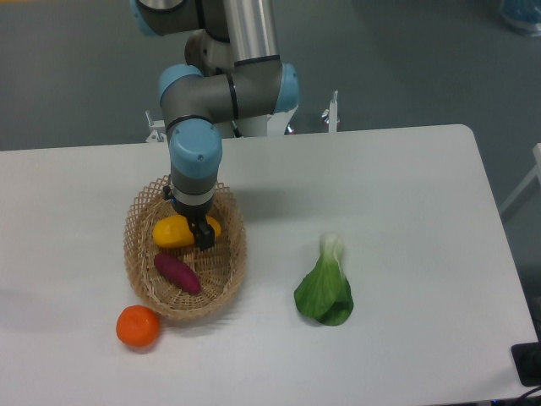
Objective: Pick up the mango from the basket
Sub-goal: 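Close the gripper around the yellow mango inside the basket, then lift the yellow mango out of the basket toward the bok choy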
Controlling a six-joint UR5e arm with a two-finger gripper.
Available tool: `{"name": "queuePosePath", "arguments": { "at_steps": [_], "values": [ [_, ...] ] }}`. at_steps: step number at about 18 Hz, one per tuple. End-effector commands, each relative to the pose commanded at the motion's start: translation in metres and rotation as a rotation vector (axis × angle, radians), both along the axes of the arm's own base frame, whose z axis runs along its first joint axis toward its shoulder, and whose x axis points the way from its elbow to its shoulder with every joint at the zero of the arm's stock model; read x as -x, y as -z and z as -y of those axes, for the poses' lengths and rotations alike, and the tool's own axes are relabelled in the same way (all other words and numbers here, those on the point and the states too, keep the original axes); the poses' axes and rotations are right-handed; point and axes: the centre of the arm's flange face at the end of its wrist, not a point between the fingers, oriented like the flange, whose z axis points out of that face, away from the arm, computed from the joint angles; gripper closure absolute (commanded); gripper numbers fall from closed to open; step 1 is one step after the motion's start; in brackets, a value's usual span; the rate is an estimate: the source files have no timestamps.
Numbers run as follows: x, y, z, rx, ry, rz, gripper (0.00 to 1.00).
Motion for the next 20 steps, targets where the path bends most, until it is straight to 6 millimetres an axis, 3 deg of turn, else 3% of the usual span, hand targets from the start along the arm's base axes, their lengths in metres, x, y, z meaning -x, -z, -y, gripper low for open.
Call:
{"name": "queuePosePath", "arguments": {
  "at_steps": [4,7,9,20],
  "values": [
    [-0.001,0.0,0.0,0.0,-0.001,-0.002,0.34],
    [0.0,-0.001,-0.001,-0.001,-0.001,-0.003,0.52],
    [0.001,-0.004,-0.002,-0.006,-0.001,-0.006,0.56],
    [0.021,-0.033,-0.016,-0.055,-0.008,-0.042,0.56]
  ]
}}
